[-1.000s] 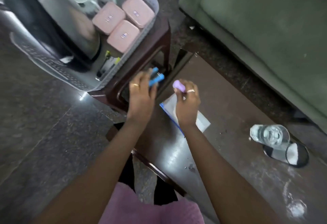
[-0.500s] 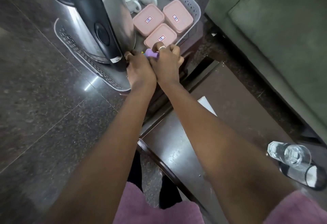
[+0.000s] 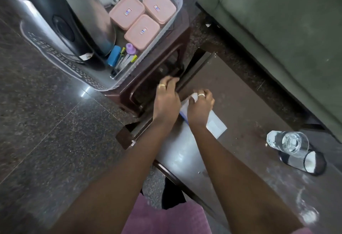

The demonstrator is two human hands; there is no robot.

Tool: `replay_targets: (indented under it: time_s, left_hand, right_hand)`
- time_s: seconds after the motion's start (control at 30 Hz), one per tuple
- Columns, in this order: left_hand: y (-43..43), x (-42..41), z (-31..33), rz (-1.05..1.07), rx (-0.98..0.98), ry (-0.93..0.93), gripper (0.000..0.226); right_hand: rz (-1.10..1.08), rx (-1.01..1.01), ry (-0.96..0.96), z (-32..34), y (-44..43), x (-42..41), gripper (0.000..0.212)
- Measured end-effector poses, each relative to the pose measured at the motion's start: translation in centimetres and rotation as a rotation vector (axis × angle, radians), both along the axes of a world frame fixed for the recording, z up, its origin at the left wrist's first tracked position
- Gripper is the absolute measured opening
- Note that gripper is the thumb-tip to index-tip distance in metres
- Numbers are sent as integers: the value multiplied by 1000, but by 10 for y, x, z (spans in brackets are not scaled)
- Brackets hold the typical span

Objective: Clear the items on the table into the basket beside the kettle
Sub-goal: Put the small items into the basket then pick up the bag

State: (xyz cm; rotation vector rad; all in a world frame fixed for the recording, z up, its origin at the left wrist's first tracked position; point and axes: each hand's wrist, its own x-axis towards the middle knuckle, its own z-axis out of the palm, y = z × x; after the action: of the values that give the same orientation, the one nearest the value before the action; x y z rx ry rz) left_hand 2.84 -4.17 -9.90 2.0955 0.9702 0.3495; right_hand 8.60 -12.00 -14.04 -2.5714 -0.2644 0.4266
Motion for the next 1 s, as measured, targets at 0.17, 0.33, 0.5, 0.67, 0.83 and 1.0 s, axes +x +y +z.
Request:
replay_targets:
  time_s: [0.17, 0.33, 0.5, 0.67, 0.83, 1.0]
  left_hand:
    - [-55, 4, -47, -42, -129, 454, 55]
    - [-65, 23, -65, -188, -44, 556, 53]
    - [-56, 38, -69, -107, -152, 635, 43]
    - [-43, 42, -65, -100, -225, 702, 47]
    - [-21, 47, -36, 4, -386, 338, 29]
    - [16, 58, 13, 278, -295, -55, 23]
  right_hand:
    - [-121, -344, 100, -21, -81, 16, 54]
    - [-731, -257, 338, -23, -119, 17, 68]
    - [-920, 114, 566, -32, -119, 8, 39]
    - [-815, 197, 769, -32, -117, 20, 30]
    - [-694, 319, 392, -2, -84, 56, 13]
    - [-346, 344, 204, 41, -21, 96, 52]
